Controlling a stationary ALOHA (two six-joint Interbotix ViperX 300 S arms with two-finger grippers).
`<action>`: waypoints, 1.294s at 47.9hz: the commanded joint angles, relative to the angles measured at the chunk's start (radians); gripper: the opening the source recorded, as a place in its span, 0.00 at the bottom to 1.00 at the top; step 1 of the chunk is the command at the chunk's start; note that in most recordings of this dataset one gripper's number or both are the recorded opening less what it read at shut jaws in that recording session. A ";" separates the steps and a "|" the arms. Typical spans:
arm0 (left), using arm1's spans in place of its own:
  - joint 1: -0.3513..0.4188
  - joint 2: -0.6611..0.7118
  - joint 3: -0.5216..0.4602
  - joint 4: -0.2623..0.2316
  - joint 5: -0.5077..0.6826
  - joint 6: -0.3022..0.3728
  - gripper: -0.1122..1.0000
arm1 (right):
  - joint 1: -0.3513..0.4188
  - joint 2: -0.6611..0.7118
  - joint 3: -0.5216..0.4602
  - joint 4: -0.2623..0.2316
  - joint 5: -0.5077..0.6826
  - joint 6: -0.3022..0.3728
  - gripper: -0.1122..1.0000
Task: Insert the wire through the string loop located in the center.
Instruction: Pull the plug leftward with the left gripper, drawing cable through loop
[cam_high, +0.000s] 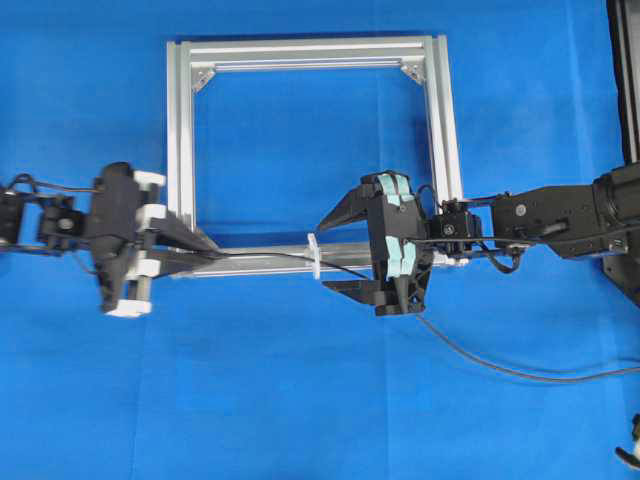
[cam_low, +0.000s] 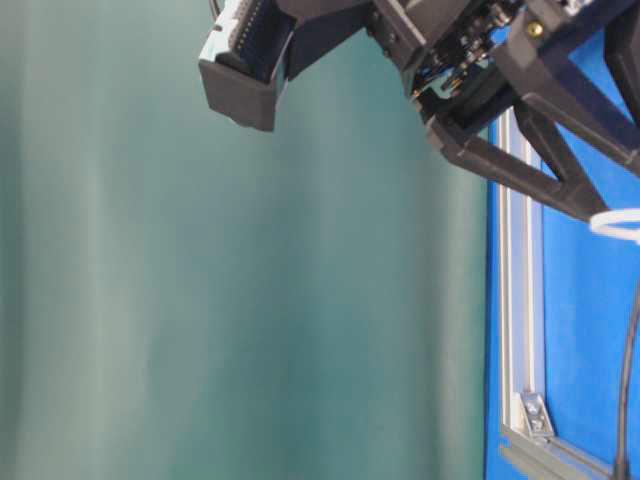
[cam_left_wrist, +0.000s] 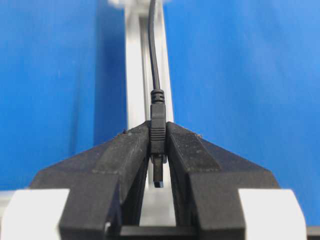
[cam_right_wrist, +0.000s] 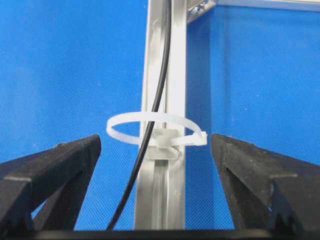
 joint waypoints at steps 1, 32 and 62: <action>-0.011 -0.055 0.032 0.002 -0.009 -0.006 0.18 | 0.000 -0.012 -0.018 0.003 -0.005 0.000 0.98; -0.017 -0.192 0.170 0.003 0.008 0.002 0.18 | 0.000 -0.012 -0.020 0.003 0.012 0.000 0.98; -0.006 -0.221 0.195 0.003 0.009 -0.031 0.64 | 0.000 -0.012 -0.052 0.014 0.040 0.000 0.98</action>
